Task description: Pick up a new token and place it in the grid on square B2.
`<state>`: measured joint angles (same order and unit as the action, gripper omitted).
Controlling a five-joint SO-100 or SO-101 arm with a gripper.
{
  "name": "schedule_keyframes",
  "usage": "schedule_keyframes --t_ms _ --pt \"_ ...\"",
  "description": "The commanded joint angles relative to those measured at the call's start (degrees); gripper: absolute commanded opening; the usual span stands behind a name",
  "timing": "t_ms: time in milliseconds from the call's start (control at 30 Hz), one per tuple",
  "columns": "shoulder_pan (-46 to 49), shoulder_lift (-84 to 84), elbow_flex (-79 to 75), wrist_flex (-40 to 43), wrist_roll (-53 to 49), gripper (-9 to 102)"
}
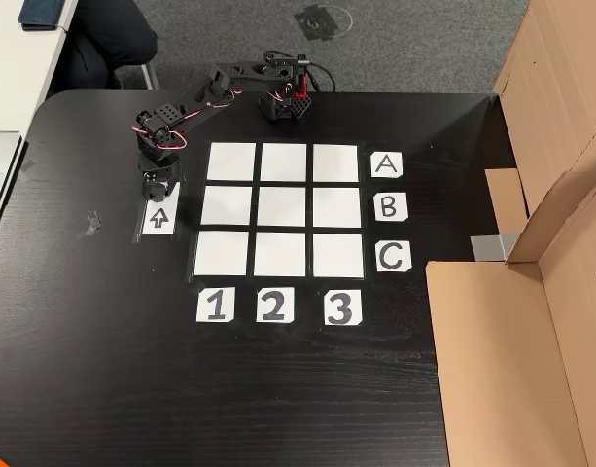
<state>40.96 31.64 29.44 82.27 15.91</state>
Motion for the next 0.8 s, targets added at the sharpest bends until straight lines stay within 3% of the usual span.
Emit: schedule_keyframes --t_ms 0,333,767 --pt "-0.35 5.01 -0.35 -0.18 0.18 13" --pt "-7.29 18.46 -0.18 3.60 1.41 13" --pt "-33.31 21.45 2.72 13.36 3.69 12"
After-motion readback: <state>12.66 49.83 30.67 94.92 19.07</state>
